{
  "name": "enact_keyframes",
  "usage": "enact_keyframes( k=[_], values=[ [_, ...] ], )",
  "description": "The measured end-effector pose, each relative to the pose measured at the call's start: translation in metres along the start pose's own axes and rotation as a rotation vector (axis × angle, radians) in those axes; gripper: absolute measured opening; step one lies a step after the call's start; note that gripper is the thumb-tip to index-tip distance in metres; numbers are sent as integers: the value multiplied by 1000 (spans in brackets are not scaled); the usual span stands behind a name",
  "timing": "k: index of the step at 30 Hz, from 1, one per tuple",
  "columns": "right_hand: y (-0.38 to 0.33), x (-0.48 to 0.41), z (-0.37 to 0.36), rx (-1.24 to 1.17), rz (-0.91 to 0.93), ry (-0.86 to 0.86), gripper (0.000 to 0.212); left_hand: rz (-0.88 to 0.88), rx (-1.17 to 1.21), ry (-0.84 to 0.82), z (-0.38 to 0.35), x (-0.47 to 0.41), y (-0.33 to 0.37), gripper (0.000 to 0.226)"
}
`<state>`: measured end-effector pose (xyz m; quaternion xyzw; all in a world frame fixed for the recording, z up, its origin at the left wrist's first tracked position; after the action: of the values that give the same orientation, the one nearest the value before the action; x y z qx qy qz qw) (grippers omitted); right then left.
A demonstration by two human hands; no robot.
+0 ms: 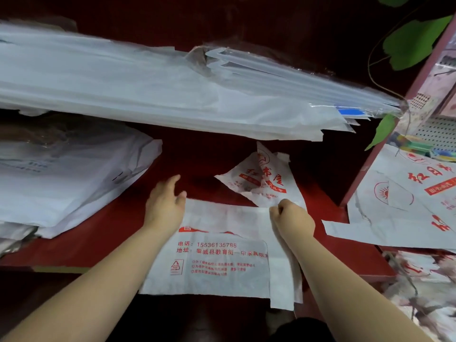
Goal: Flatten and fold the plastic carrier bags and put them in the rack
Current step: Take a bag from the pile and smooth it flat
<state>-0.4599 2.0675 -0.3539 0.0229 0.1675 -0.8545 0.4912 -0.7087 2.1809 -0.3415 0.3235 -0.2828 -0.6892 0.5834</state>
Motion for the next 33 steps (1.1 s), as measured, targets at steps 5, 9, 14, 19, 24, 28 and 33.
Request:
enact_keyframes(
  k=[5,9,14,19,24,28,33],
  values=[
    [-11,-17,-4,204,69,4,34,-162,-537,-320,-52,5,1,51],
    [-7,-26,-1,198,-9,-60,33,-157,-684,-344,-65,11,-3,54],
    [-89,-1,17,44,481,240,30,-152,-713,-335,-64,11,-2,54],
    [-119,30,-47,-38,599,-399,52,-160,-738,-373,-63,15,-3,55],
    [-75,20,-40,10,516,-418,54,-199,-763,-396,-60,15,-7,55],
    [-43,12,-31,8,505,-362,50,-214,-771,-408,-61,15,-7,56],
    [-36,1,-27,45,525,-194,57,-242,-712,-407,-61,9,-3,57]
  ],
)
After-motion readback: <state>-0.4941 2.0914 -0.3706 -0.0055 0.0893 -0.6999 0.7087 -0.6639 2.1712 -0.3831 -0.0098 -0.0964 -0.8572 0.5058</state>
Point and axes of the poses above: each hand's wrist, its own x-axis away from the middle knuckle, its own z-axis out of the back of the hand, y = z × x, the point moved 8 cm from there along -x, towards the middle knuckle, and after that the axes turned 9 degrees about z, right-handed, at the moved point
